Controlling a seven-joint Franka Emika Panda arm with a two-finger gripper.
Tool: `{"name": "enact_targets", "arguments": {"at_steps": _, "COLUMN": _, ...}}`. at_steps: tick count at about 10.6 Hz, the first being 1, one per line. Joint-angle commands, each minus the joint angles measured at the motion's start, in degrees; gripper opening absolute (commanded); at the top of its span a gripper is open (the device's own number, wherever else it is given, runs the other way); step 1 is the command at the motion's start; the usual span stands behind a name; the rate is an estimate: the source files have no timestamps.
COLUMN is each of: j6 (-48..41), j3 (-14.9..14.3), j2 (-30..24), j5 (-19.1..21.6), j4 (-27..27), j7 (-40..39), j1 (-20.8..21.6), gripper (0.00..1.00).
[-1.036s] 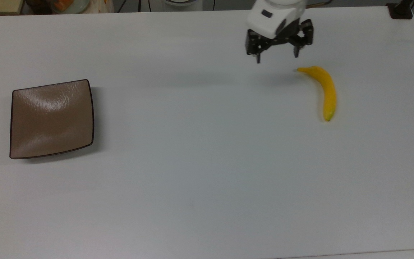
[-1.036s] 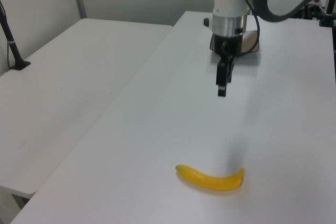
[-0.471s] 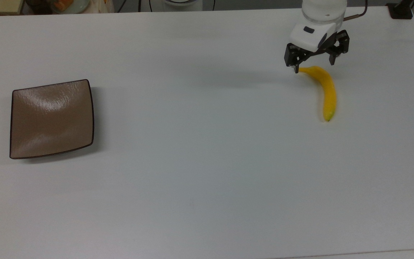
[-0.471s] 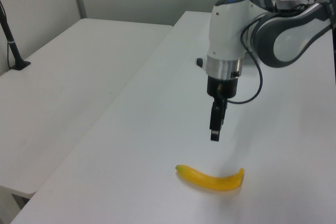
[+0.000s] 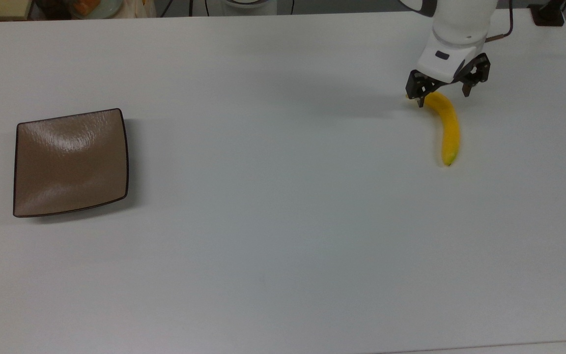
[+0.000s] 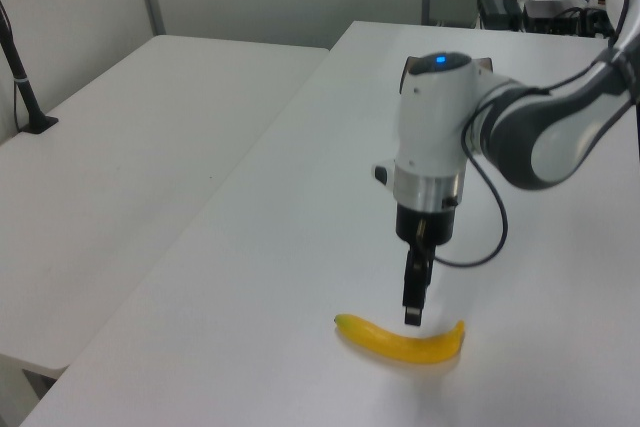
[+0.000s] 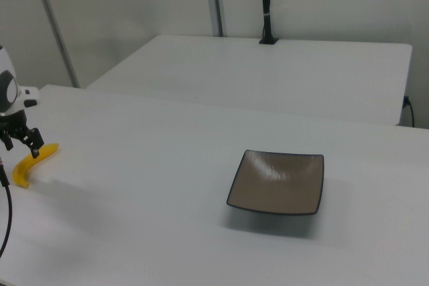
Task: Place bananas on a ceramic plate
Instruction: 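Lower the gripper onto the banana and close it around the banana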
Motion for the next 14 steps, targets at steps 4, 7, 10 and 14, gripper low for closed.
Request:
{"name": "enact_targets", "arguments": {"at_steps": 4, "j6": 5.2, "j3": -0.1, "j2": 5.3, "j5": -8.3, "j4": 0.0, "j7": 8.5, "j1": 3.2, "gripper": 1.0}}
{"name": "enact_targets", "arguments": {"at_steps": 7, "j6": 5.2, "j3": -0.1, "j2": 5.3, "j5": -8.9, "j4": 0.0, "j7": 8.6, "j1": 3.3, "gripper": 0.17}}
{"name": "enact_targets", "arguments": {"at_steps": 10, "j6": 5.2, "j3": -0.1, "j2": 5.3, "j5": -9.3, "j4": 1.0, "j7": 8.2, "j1": 2.8, "gripper": 0.15}}
{"name": "enact_targets", "arguments": {"at_steps": 14, "j6": 3.4, "j3": -0.2, "j2": 3.4, "j5": -9.4, "j4": 2.7, "j7": 7.6, "j1": 0.9, "gripper": 0.15}}
